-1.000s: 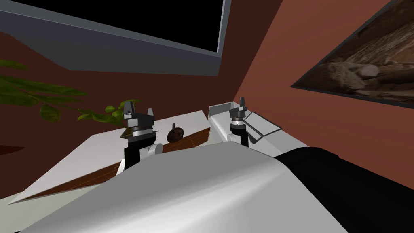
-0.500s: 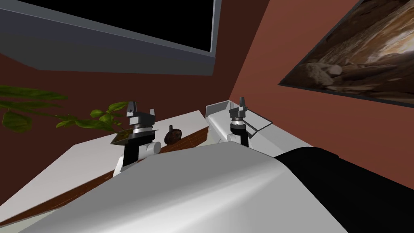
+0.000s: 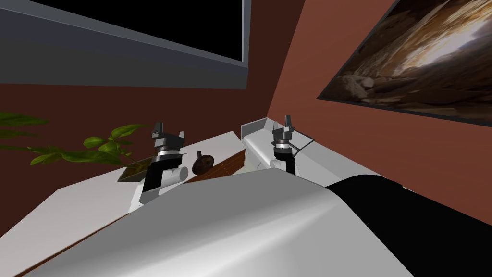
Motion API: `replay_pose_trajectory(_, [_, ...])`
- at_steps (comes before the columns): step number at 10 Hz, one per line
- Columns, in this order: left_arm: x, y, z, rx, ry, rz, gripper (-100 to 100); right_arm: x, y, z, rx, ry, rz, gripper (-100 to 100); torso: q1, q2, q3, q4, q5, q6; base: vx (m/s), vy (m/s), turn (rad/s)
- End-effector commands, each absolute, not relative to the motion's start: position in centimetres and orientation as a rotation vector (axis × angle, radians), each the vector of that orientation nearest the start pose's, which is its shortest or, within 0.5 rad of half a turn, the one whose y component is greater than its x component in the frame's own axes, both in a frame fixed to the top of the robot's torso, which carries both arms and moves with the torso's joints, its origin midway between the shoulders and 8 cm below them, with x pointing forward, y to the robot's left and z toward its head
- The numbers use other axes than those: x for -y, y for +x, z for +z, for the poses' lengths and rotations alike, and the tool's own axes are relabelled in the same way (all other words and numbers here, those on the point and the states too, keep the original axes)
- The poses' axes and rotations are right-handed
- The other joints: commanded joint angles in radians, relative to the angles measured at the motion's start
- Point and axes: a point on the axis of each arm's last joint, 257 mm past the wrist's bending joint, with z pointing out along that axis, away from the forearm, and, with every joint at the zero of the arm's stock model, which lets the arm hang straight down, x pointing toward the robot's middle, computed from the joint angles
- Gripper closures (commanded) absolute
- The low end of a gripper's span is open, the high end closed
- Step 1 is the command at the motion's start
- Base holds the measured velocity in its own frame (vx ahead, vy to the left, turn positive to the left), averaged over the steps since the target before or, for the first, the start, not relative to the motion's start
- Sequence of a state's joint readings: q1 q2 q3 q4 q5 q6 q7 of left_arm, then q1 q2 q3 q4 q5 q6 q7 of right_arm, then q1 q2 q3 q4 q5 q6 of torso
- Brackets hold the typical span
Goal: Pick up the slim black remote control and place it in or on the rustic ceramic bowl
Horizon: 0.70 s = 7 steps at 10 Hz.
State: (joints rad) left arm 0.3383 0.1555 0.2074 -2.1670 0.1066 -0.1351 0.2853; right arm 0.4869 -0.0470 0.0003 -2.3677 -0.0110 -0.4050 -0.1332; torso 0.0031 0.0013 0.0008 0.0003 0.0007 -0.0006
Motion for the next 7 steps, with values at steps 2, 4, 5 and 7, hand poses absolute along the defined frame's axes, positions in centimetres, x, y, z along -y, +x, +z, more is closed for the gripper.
replay_pose_trajectory(2, [-38.2,42.7,-4.6,-0.727,-1.104,-1.368,-100,27.2,34.3,4.9,-0.607,0.679,1.442,0,0.001,0.001,0.0,0.0,0.0,0.001,-0.036,0.044,-0.19])
replay_pose_trajectory(4, [-40.0,43.5,-6.0,-0.721,-1.182,-1.362,-100,27.2,34.3,4.9,-0.607,0.679,1.442,0,0.001,0.0,0.0,0.0,0.0,0.001,-0.031,0.051,-0.189])
replay_pose_trajectory(5, [-40.1,43.5,-6.1,-0.719,-1.195,-1.367,-100,27.2,34.3,4.9,-0.607,0.679,1.441,0,0.001,0.0,0.0,0.0,0.0,0.0,-0.013,0.02,-0.01])
replay_pose_trajectory(7, [-42.1,44.2,-7.7,-0.7,-1.288,-1.36,-100,27.2,34.3,4.9,-0.607,0.679,1.442,0,0.0,0.0,0.0,0.0,0.0,0.001,-0.031,0.03,-0.208])
